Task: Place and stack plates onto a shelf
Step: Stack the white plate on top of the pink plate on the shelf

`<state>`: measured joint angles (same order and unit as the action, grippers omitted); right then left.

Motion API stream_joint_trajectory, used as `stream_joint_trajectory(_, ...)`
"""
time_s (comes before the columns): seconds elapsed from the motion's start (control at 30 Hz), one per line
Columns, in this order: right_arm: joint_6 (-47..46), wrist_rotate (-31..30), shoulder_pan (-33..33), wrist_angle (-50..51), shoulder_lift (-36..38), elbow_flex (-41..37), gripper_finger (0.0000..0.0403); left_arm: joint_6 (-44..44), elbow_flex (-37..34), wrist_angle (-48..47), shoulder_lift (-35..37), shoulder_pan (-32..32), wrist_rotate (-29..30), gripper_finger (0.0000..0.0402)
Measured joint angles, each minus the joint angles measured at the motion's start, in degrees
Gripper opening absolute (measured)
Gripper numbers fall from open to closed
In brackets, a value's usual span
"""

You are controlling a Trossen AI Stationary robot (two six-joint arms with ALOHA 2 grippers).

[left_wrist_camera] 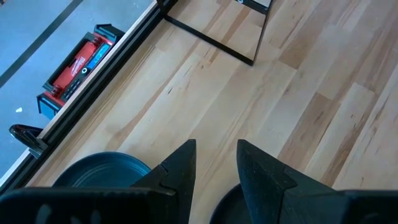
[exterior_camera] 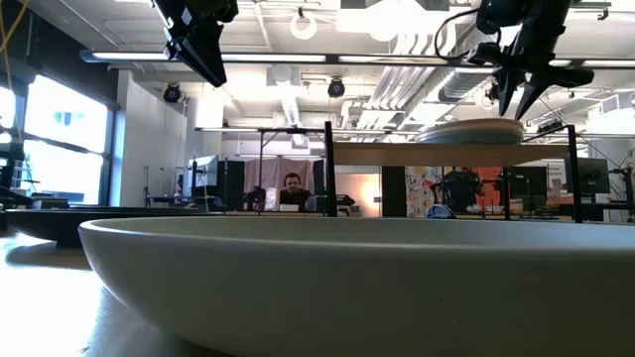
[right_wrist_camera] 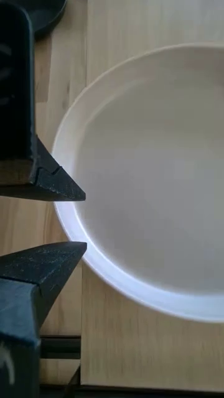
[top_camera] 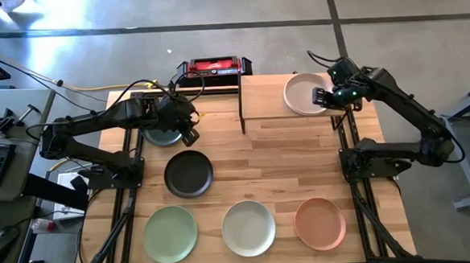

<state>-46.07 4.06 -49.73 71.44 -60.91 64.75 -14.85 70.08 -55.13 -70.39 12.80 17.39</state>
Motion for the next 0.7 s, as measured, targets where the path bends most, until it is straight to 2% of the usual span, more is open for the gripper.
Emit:
stream_joint_trajectory(0.27, -0.01, -0.59, 0.41, -0.76, 0.19, 0.0, 0.0094, 0.0, 0.0, -0.02, 0.0, 0.0, 0.0, 0.0106)
stream_joint_trajectory(0.4, -1.07, 4.03, 0.91, -4.29, 0.52, 0.0, 0.0094, 0.02, 0.0, -0.01, 0.0, 0.0, -0.02, 0.0106)
stream_joint_trajectory(0.53, -4.53, 6.1, 6.17, -9.49, 0.36, 0.0, 0.0094, 0.02, 0.0, -0.02, 0.0, 0.0, -0.03, 0.0106)
stream_joint_trajectory(0.7, -8.53, 2.79, 15.36, -15.55, -1.69, 0.0, 0.0094, 0.0, 0.0, -0.02, 0.0, 0.0, -0.04, 0.0106)
